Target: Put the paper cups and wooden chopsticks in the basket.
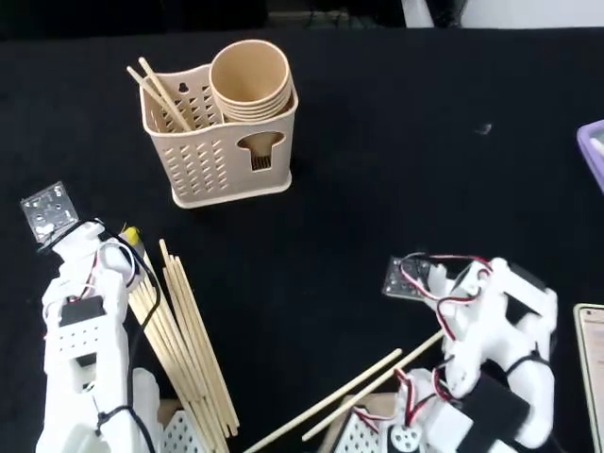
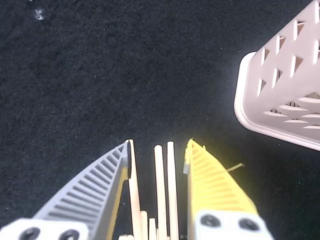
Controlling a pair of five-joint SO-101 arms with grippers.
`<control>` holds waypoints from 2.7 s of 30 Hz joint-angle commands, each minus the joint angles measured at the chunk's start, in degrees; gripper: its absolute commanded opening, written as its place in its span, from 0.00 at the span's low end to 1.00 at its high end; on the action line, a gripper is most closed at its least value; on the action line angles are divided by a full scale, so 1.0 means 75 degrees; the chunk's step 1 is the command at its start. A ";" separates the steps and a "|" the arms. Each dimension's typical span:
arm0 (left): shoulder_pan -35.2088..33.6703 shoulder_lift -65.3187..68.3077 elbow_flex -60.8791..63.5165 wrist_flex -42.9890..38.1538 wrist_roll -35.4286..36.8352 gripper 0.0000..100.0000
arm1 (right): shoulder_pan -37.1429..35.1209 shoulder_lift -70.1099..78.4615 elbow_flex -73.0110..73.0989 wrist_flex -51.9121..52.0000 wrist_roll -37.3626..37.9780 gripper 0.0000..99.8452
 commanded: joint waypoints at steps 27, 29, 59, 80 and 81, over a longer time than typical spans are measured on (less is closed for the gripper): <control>-0.0018 -0.0141 -0.0041 -0.0141 0.0035 0.19 | -0.3270 0.0158 -0.0803 -0.0152 -0.5978 0.01; -0.0006 -0.0141 -0.0041 -0.0141 0.0035 0.19 | -0.3481 0.0158 -0.0932 -0.0188 -0.6365 0.01; -0.0018 -0.0141 -0.0041 -0.0129 0.0035 0.19 | -0.5603 -0.1366 -0.1471 0.1383 -0.6916 0.16; -0.0053 -0.0141 -0.0076 -0.0141 0.0023 0.19 | -0.7889 -0.1389 -0.0217 0.2368 -0.3868 0.16; -0.0064 -0.0141 -0.0076 -0.0141 0.0023 0.19 | -0.7889 -0.1237 -0.0182 0.2133 -0.3868 0.16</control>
